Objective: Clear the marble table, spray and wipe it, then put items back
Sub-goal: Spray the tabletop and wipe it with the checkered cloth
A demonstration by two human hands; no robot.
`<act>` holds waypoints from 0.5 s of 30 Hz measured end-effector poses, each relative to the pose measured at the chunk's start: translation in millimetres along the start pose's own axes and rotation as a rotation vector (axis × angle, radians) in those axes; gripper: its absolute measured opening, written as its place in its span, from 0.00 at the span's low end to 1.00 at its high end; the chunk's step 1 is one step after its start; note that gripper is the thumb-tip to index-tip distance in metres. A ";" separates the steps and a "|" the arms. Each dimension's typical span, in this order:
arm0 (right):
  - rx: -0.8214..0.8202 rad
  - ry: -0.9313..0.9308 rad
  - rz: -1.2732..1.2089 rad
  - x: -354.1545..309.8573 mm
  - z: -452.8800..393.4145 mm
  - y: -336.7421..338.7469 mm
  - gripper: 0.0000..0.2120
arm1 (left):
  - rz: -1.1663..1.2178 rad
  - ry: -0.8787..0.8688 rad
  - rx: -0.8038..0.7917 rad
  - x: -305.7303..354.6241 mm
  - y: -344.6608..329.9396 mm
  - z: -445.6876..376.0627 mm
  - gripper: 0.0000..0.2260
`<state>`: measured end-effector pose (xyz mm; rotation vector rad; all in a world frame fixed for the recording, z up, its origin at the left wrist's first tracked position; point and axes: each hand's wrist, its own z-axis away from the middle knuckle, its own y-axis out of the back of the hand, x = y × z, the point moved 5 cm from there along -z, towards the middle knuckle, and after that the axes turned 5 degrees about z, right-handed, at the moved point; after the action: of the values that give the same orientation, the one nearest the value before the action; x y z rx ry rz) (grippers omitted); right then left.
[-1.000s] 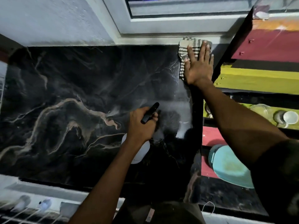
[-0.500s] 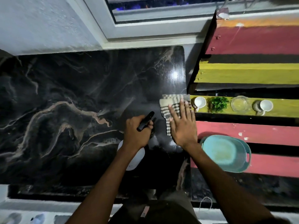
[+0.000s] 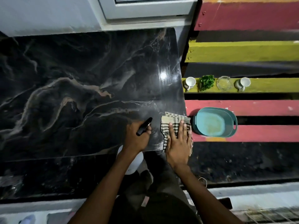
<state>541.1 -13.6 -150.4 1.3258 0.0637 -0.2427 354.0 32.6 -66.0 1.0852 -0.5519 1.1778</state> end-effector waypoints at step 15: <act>0.099 0.026 -0.237 -101.9 44.3 34.9 0.14 | 0.065 -0.038 0.132 -56.8 88.6 65.8 0.04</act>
<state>445.3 -34.5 -87.6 1.4200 0.2346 -0.4339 264.5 -52.2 -51.4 1.2121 -0.5487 1.2666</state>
